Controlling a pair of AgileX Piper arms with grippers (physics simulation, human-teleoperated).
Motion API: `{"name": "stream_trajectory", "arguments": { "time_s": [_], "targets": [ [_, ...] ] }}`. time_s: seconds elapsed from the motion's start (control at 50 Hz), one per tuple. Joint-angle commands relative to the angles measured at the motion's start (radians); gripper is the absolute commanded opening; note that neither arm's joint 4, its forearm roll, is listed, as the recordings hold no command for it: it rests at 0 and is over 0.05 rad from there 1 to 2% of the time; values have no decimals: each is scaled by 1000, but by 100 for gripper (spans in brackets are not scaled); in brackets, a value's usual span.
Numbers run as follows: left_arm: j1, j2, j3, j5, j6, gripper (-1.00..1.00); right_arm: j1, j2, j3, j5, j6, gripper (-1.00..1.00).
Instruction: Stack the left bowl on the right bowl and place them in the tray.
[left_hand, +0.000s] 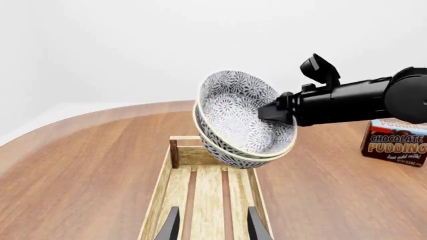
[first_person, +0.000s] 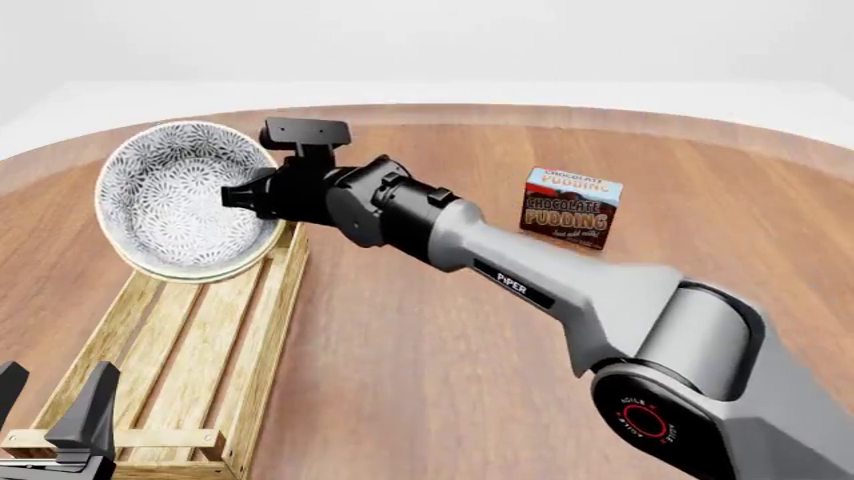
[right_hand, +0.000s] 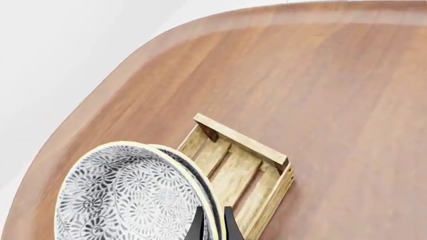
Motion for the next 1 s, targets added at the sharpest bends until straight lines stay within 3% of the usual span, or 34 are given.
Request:
{"name": "stream_trajectory", "arguments": {
  "time_s": [0.02,1.0],
  "targets": [
    [0,0,0,0,0,100,27,30,-7,-33,22,-100],
    [0,0,0,0,0,100,39,150,12,-137,60,-100]
  ]
}}
